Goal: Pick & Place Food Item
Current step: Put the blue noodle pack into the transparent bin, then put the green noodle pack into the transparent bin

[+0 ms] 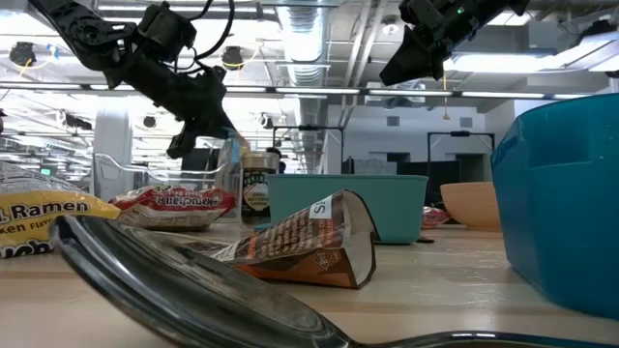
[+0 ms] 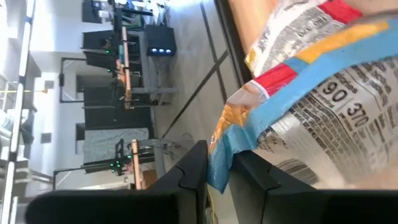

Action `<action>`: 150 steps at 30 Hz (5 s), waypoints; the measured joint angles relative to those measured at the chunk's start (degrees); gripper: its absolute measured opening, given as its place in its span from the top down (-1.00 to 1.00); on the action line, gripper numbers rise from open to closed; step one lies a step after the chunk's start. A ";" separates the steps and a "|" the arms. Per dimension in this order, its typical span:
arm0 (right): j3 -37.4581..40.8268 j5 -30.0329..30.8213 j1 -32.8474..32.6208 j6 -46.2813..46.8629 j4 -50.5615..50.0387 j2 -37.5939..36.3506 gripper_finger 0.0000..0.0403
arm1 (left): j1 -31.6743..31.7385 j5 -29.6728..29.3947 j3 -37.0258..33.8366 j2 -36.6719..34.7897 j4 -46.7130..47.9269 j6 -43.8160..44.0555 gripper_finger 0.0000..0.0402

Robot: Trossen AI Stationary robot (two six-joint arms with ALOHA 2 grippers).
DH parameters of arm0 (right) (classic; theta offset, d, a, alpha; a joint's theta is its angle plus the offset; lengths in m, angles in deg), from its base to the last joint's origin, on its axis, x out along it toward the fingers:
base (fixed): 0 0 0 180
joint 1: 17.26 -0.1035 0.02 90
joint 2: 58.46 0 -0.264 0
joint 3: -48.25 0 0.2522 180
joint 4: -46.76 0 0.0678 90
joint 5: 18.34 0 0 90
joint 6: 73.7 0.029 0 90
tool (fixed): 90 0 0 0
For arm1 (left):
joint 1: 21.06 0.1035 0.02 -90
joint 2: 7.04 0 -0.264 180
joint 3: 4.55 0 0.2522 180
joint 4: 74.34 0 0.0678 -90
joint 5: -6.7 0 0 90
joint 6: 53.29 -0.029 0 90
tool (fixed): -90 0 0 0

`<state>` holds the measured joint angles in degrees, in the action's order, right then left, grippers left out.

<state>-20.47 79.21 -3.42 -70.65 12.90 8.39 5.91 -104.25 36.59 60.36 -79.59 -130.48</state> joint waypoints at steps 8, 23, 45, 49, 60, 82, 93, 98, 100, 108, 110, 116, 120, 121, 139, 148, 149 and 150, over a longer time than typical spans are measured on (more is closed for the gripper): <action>-0.02 0.00 0.00 0.01 0.00 0.00 0.42 | 0.01 0.00 -0.02 0.00 0.75 1.44 0.59; -0.02 0.00 0.00 0.02 0.00 0.00 0.42 | 0.01 0.02 -0.02 0.00 -1.43 1.62 0.07; -0.02 0.00 0.02 0.01 0.00 0.02 0.42 | 0.01 0.04 -0.02 0.00 -12.02 2.56 -0.21; -0.02 0.00 0.02 0.02 0.00 0.02 0.42 | 0.01 0.02 -0.02 0.00 -14.62 6.91 -0.22; -0.02 0.00 0.04 0.00 -0.02 0.02 0.42 | -0.09 0.00 -0.02 -0.32 -17.29 35.06 -0.15; -0.07 0.30 0.18 -0.51 -1.19 0.02 0.42 | -14.46 5.84 -0.07 -4.77 -14.61 77.99 0.17; -0.07 0.48 0.17 1.84 -6.10 0.02 0.42 | -18.92 6.30 -0.02 -5.52 -14.35 78.14 0.31; -0.07 0.47 0.09 4.31 -7.53 0.02 0.42 | -19.07 6.29 -0.04 -5.53 -14.29 78.14 0.36; -0.07 0.48 0.06 5.42 -8.02 0.02 0.42 | -19.07 6.27 -0.04 -5.53 -14.18 78.14 0.37; 0.38 2.98 -2.59 7.52 -7.52 0.01 0.42 | -19.05 6.27 -0.04 -5.53 -14.24 77.98 0.42; 1.91 5.98 -3.85 7.53 -6.24 0.00 0.42 | -19.05 6.27 -0.04 -5.53 -14.34 77.96 0.41; 7.21 10.35 -6.03 7.27 -2.75 0.02 0.42 | -19.05 6.27 -0.04 -5.53 -14.49 77.92 0.41; 10.25 10.54 -5.97 7.23 -0.12 0.02 0.42 | -19.05 6.27 -0.04 -5.53 -14.51 77.92 0.41; 10.98 10.56 -5.93 7.23 0.18 0.01 0.42 | -19.05 6.27 -0.04 -5.53 -14.51 77.92 0.41; 12.44 13.57 -5.46 4.45 0.18 5.63 0.42 | -19.05 6.25 -0.04 -5.49 -14.52 77.91 0.42; 12.50 13.70 -5.46 -1.41 1.63 15.98 0.42 | -19.05 6.25 -0.04 -5.49 -14.55 77.89 0.41; 12.50 13.70 -5.46 -2.14 2.10 16.88 0.42 | -19.05 6.24 -0.03 -5.49 -14.55 77.89 0.42; 12.48 13.70 -5.46 -2.99 2.21 17.71 0.42 | -19.05 6.25 -0.04 -5.49 -14.55 77.89 0.42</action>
<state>-7.99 92.91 -8.88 -73.64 15.11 26.10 -13.14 -98.00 36.55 54.87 -94.14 -52.58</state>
